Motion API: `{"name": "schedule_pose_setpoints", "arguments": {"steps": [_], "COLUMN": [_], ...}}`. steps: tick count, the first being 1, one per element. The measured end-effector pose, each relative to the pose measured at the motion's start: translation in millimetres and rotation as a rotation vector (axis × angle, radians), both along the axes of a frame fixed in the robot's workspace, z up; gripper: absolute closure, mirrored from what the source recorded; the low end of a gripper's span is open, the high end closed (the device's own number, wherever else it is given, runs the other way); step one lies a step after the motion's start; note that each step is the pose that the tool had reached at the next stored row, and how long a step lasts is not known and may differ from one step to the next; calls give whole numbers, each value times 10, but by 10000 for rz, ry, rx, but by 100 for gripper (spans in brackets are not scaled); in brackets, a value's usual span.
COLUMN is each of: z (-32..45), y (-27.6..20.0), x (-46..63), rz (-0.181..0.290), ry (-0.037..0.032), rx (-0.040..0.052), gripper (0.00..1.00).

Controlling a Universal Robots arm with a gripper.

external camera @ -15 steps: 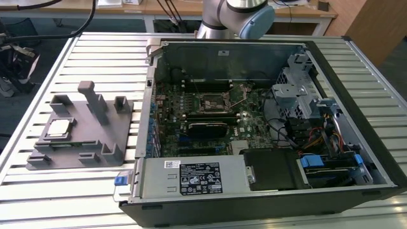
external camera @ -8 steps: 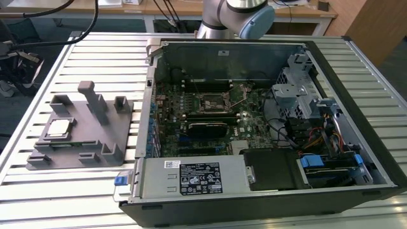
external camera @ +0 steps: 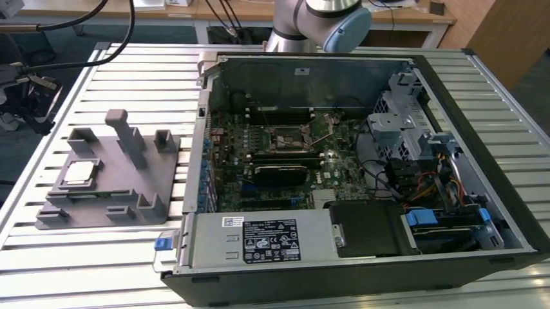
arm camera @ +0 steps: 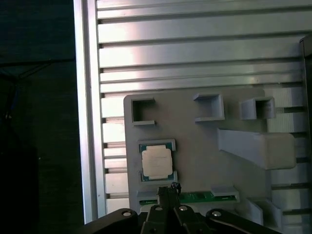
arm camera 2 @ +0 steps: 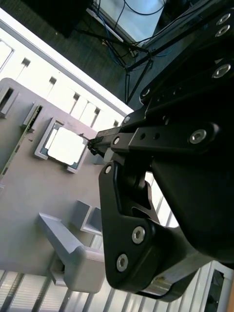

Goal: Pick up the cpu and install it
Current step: 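Reach for the cpu, then pick up the cpu and move it towards the insertion slot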

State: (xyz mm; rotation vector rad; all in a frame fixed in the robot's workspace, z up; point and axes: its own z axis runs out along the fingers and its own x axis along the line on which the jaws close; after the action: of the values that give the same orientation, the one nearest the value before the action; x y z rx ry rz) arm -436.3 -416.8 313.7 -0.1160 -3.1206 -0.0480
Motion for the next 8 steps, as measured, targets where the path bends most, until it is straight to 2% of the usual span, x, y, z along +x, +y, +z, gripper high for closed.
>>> {"name": "schedule_pose_setpoints", "arguments": {"steps": [8], "z": [-19], "y": [1], "x": [0], "rz": [0], "ry": [12], "rx": [2], "gripper": [89]}}
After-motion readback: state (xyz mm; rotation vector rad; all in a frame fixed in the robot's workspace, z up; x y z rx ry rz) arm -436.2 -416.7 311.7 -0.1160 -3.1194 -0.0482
